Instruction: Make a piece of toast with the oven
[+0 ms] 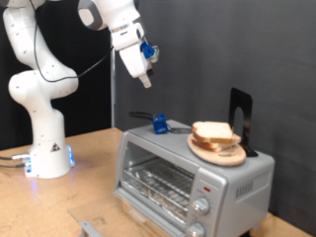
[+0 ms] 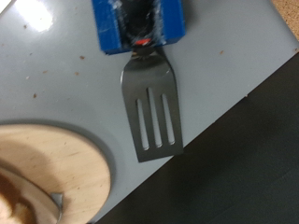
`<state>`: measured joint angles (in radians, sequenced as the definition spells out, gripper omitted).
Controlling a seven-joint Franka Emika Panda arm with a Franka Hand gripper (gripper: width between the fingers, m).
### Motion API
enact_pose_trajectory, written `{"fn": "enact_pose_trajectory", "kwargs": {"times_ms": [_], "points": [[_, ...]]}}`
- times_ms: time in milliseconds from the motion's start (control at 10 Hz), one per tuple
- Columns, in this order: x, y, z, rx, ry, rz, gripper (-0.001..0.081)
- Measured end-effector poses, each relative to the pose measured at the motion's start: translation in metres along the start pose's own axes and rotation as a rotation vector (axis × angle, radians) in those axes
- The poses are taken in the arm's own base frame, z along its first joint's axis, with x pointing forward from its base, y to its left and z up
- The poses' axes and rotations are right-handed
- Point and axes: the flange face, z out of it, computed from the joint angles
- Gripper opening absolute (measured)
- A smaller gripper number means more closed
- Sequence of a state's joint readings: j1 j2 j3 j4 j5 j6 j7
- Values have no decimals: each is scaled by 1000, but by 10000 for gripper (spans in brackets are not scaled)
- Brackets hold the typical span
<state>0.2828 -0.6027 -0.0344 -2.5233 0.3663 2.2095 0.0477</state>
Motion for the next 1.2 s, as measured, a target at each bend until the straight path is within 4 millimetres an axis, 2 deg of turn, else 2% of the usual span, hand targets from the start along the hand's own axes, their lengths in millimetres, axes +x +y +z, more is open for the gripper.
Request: {"fn": "enact_pose_trajectory", "kwargs": {"times_ms": [300,600,900,1200], "points": [[-13,1,-3,9,31,27,809],[-13,4,2,6,51,-14,809],[-13,14,33,-15,88,-31,809],[-12,15,68,-16,74,-14,809]]}}
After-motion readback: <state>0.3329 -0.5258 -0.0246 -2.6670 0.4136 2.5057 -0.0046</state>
